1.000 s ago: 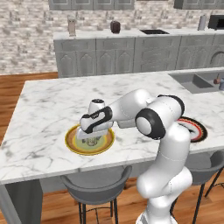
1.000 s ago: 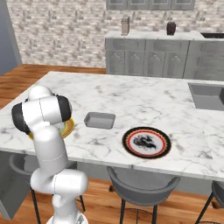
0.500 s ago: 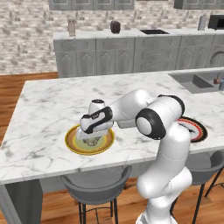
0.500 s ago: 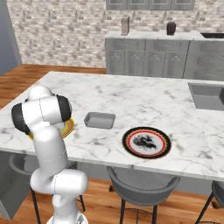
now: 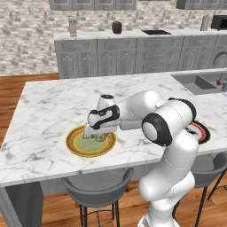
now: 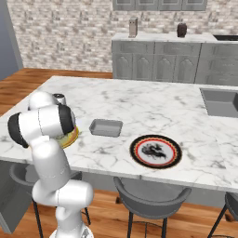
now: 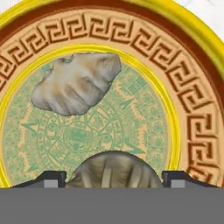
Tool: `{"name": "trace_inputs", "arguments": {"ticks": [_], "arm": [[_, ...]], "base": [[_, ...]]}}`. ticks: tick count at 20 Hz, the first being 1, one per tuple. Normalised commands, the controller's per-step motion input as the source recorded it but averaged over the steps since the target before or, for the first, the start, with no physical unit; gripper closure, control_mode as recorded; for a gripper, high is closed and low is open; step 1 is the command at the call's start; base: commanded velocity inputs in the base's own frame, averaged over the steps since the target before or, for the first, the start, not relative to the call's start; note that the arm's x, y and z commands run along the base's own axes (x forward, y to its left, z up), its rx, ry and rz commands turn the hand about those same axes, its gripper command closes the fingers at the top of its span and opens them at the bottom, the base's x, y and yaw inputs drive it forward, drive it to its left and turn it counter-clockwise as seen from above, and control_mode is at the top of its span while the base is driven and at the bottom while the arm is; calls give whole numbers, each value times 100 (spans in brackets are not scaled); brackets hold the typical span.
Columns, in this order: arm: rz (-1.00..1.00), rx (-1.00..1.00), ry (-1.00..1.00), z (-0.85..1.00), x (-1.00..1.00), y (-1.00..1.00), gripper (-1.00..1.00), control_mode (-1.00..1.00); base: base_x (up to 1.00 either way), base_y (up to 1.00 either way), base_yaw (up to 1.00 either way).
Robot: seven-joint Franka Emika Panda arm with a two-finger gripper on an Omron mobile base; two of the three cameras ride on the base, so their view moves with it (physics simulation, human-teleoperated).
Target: Place two dumplings into each of the tupperware containers and then place the containers in the fridge.
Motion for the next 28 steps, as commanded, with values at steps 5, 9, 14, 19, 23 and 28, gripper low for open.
{"name": "trace_inputs", "arguments": {"ticks": [5,9,14,19,23,28], "arm": [[-14,0,0,34,43,-60,100,-100],[-13,0,0,28,62,-70,100,-100],[-12,0,13,10,81,-75,100,-100],[-10,0,17,0,74,-70,100,-100],[-8,0,15,0,60,-56,100,-100],[-8,0,9,-25,23,-19,100,-100]], "base": [[0,0,0],[0,0,0],[0,0,0],[0,0,0],[0,0,0],[0,0,0]]}}
